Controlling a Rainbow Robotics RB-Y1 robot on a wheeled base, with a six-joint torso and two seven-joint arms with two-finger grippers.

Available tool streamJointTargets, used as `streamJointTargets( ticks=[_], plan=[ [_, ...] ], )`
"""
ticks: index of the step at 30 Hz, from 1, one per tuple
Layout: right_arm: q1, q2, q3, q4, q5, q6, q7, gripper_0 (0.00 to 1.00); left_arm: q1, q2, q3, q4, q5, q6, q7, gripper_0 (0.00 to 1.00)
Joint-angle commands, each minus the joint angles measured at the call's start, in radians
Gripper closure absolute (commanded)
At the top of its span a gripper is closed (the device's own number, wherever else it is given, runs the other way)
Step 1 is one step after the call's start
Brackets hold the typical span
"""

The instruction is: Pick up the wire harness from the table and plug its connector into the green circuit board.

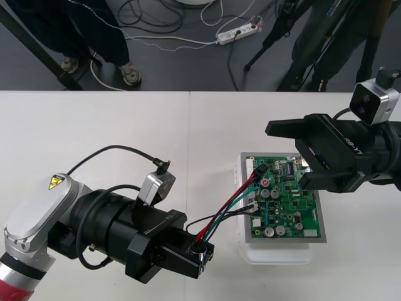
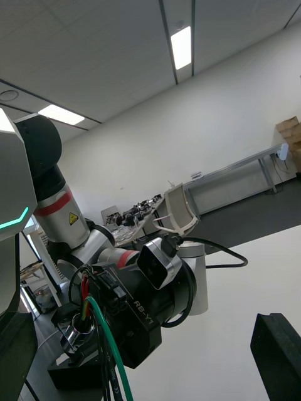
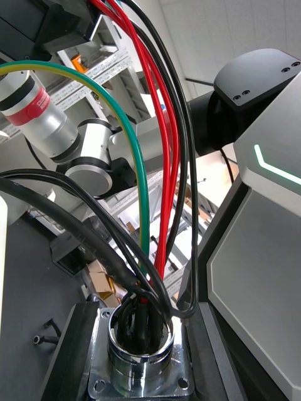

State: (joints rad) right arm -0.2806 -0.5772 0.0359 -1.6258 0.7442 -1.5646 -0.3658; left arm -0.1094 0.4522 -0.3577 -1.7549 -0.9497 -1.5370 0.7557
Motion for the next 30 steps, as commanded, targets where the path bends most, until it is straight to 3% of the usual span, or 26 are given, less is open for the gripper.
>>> streamJointTargets(
  ticks=[1,17,30],
  plan=[
    [0.011,0.008,0.039,-0.04,-0.014,-0.006,0.028,0.0,-0.035,0.023,-0.024,-0.04,0.019,-0.034,0.063,1.0],
    [0.04,0.036,0.121,-0.077,-0.034,-0.006,0.059,0.0,-0.035,0.011,-0.037,-0.04,0.023,-0.034,0.068,1.0],
    [0.064,-0.001,0.174,-0.112,-0.114,-0.006,0.082,0.0,-0.035,0.005,-0.037,-0.04,0.023,-0.034,0.065,1.0]
  ],
)
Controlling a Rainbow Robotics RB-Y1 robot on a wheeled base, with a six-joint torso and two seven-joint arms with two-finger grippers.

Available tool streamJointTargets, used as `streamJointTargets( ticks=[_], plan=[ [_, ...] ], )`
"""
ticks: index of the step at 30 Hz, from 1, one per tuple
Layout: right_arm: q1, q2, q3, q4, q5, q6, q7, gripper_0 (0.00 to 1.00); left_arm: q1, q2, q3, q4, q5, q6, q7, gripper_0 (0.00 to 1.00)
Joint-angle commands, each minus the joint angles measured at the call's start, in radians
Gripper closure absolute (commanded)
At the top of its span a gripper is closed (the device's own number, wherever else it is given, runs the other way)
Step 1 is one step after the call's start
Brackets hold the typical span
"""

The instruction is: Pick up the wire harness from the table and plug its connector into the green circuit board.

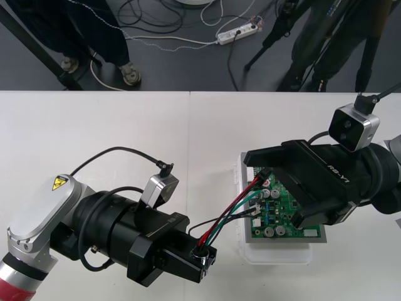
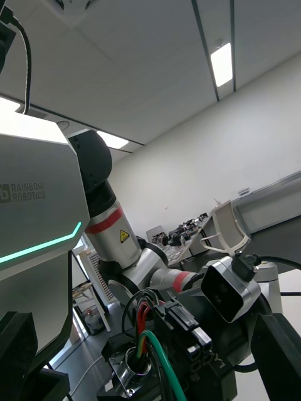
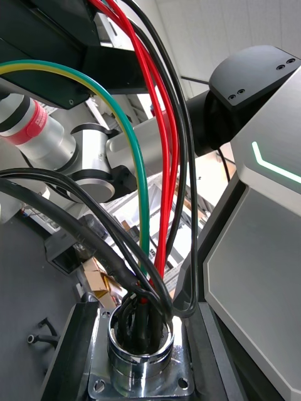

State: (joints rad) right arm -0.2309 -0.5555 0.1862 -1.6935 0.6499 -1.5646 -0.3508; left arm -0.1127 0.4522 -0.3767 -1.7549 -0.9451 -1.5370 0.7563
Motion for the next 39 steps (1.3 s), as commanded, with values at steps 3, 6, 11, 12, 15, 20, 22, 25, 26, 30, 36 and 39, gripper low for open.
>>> streamJointTargets(
  ticks=[3,6,11,12,15,20,22,25,26,30,36,39],
  plan=[
    [0.019,-0.023,0.024,-0.054,-0.019,-0.006,0.072,0.0,-0.032,0.005,-0.018,-0.038,0.019,-0.034,0.064,1.0],
    [0.025,-0.021,0.026,-0.057,-0.023,-0.006,0.073,0.0,-0.032,0.005,-0.018,-0.04,0.019,-0.034,0.063,1.0],
    [0.025,-0.021,0.024,-0.057,-0.027,-0.006,0.073,0.0,-0.03,0.005,-0.018,-0.04,0.019,-0.034,0.063,1.0],
    [0.025,-0.023,0.024,-0.057,-0.03,-0.006,0.073,0.0,-0.03,0.005,-0.018,-0.038,0.019,-0.034,0.063,1.0],
    [0.025,-0.023,0.024,-0.057,-0.03,-0.006,0.073,0.0,-0.03,0.005,-0.018,-0.038,0.019,-0.034,0.063,1.0],
    [0.025,-0.021,0.026,-0.057,-0.029,-0.006,0.073,0.16,-0.03,0.005,-0.018,-0.04,0.019,-0.034,0.063,1.0],
    [0.025,-0.02,0.024,-0.055,-0.029,-0.006,0.073,0.21,-0.03,0.005,-0.018,-0.04,0.019,-0.034,0.063,1.0],
    [0.025,-0.017,0.026,-0.057,-0.029,-0.006,0.076,0.6,-0.03,0.003,-0.018,-0.038,0.019,-0.034,0.061,1.0],
    [0.024,-0.012,0.024,-0.055,-0.029,-0.006,0.078,0.69,-0.03,0.002,-0.018,-0.04,0.019,-0.034,0.063,1.0],
    [0.025,-0.004,0.026,-0.057,-0.027,-0.006,0.084,0.89,-0.03,0.002,-0.018,-0.04,0.019,-0.034,0.061,1.0],
    [0.025,0.003,0.026,-0.061,-0.01,-0.006,0.085,1.0,-0.03,0.0,-0.018,-0.038,0.019,-0.034,0.064,1.0],
    [0.024,0.005,0.026,-0.06,-0.012,-0.006,0.087,1.0,-0.028,-0.001,-0.018,-0.04,0.019,-0.034,0.066,1.0]
  ],
)
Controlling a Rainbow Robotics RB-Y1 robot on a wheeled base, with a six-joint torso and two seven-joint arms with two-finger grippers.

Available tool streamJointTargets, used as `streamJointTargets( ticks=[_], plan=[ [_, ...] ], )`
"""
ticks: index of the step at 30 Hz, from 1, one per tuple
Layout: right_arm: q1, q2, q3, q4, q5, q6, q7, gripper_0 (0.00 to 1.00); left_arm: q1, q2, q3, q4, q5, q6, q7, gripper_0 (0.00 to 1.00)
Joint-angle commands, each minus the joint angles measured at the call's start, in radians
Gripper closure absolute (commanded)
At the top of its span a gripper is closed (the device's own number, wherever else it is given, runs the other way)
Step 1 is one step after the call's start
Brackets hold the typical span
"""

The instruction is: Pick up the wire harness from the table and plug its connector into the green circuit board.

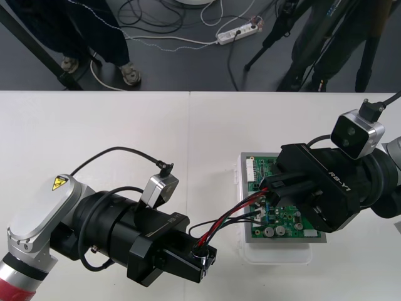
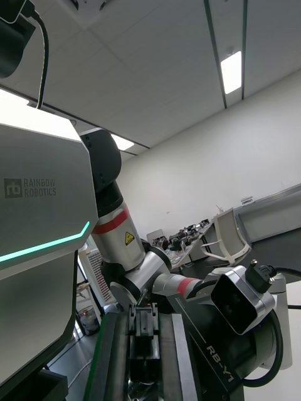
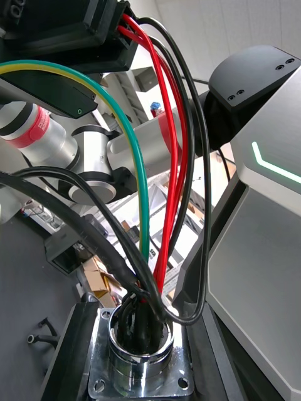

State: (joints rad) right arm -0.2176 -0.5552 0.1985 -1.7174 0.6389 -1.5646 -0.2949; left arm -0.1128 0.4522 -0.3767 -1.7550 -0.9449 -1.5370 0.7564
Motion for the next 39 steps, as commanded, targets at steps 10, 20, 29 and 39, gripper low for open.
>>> streamJointTargets(
  ticks=[10,20,29,39],
  plan=[
    [0.011,0.003,0.012,-0.036,-0.001,-0.006,0.033,1.0,-0.028,0.0,-0.018,-0.038,0.018,-0.034,0.063,1.0],
    [0.011,0.004,0.013,-0.036,0.001,-0.006,0.033,1.0,-0.028,-0.001,-0.01,-0.04,0.021,-0.034,0.052,0.0],
    [0.012,0.004,0.013,-0.036,0.001,-0.006,0.034,1.0,-0.027,0.0,0.002,-0.038,0.021,-0.034,0.044,0.0],
    [0.011,0.004,0.013,-0.036,0.001,-0.006,0.034,1.0,-0.025,0.0,0.01,-0.04,0.023,-0.034,0.031,0.0]
  ],
)
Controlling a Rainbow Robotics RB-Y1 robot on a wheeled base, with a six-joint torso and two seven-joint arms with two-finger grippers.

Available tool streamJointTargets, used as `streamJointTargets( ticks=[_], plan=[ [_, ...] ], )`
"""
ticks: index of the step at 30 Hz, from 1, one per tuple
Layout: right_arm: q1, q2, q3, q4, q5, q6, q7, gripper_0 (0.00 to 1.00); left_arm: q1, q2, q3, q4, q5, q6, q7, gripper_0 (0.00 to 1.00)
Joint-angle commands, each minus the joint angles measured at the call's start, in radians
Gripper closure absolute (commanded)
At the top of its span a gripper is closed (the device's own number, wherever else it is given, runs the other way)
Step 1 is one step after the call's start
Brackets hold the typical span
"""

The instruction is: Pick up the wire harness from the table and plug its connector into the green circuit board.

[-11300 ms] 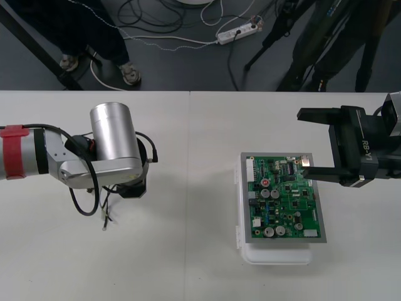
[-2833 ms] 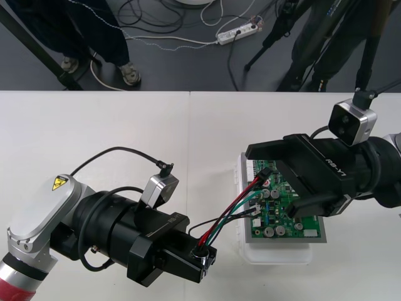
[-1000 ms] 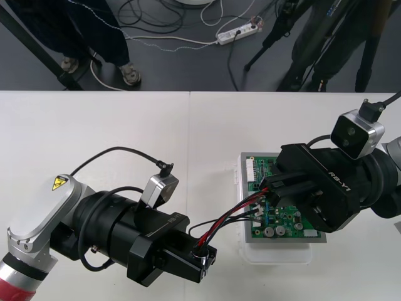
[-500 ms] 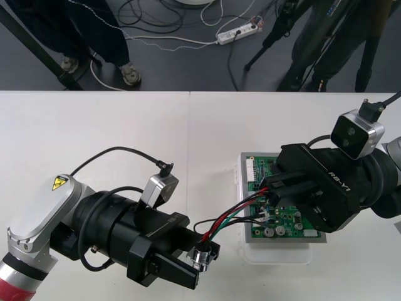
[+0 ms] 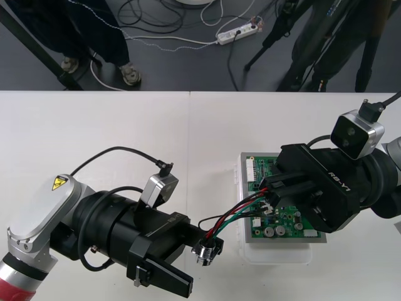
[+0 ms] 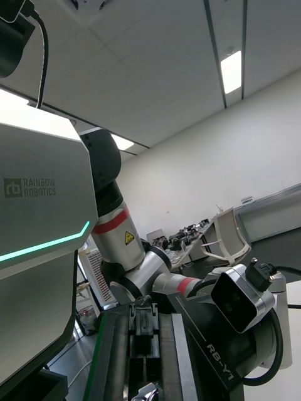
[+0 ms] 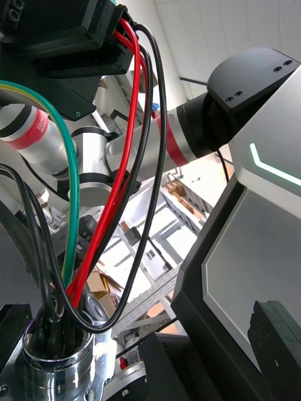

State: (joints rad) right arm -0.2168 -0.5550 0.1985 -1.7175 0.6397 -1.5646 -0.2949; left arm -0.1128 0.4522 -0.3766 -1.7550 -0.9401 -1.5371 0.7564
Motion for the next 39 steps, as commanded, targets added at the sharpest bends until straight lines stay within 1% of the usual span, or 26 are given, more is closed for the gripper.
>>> streamJointTargets(
  ticks=[1,12,24,39],
  plan=[
    [0.011,0.004,0.012,-0.036,0.0,-0.006,0.034,1.0,-0.025,-0.001,0.015,-0.038,0.017,-0.034,0.026,0.0],
    [0.01,0.004,0.002,-0.036,0.008,-0.006,0.034,1.0,-0.025,0.002,0.096,-0.038,0.015,-0.034,-0.006,0.0],
    [0.01,0.004,-0.01,-0.036,0.014,-0.006,0.033,1.0,-0.027,0.045,0.159,-0.04,0.021,-0.034,-0.057,0.0],
    [0.01,0.006,-0.019,-0.039,0.012,-0.006,0.034,1.0,-0.084,0.091,0.249,-0.038,0.057,-0.034,-0.126,0.0]
  ],
)
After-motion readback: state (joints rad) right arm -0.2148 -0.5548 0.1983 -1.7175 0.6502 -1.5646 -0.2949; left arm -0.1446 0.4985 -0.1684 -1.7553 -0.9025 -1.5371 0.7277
